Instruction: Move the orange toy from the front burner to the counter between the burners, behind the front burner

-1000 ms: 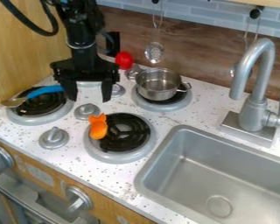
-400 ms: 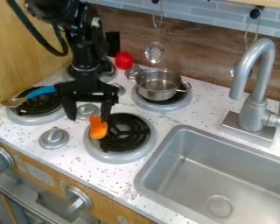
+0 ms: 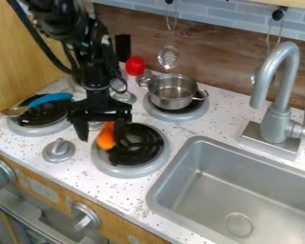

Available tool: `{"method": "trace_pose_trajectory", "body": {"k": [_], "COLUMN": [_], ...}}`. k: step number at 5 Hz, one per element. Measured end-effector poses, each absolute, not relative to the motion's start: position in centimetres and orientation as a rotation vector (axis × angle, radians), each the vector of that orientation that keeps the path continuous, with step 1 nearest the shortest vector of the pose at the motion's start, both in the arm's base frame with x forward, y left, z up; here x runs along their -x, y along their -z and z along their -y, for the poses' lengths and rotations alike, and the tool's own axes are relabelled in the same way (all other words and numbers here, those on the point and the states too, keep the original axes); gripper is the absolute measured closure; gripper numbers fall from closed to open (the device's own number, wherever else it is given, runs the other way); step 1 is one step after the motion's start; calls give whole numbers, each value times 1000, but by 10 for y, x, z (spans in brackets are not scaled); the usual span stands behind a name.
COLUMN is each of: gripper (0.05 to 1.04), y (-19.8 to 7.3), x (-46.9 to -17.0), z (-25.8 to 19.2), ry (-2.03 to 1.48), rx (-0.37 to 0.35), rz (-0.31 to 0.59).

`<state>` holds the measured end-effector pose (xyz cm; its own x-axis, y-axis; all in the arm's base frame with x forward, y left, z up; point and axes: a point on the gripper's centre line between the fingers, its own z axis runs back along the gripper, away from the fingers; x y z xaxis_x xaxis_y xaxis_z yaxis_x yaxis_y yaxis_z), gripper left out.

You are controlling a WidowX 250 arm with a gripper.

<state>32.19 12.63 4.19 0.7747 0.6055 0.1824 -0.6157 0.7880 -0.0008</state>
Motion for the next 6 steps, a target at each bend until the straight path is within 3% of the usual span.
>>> {"method": "trace_pose_trajectory", "body": {"k": [1, 2, 3, 4, 5, 6], "gripper": [155, 442, 577, 581, 581, 581], "y": [-32, -28, -26, -27, -75, -113], "x": [-323, -325, -319, -309, -320, -340], "z": [-123, -120, -123, -124, -133, -136], "ry": [-657, -650, -603, -554, -505, -481], "rx": [-42, -15, 26, 31, -11, -10], "rz": [167, 161, 134, 70, 139, 196]}}
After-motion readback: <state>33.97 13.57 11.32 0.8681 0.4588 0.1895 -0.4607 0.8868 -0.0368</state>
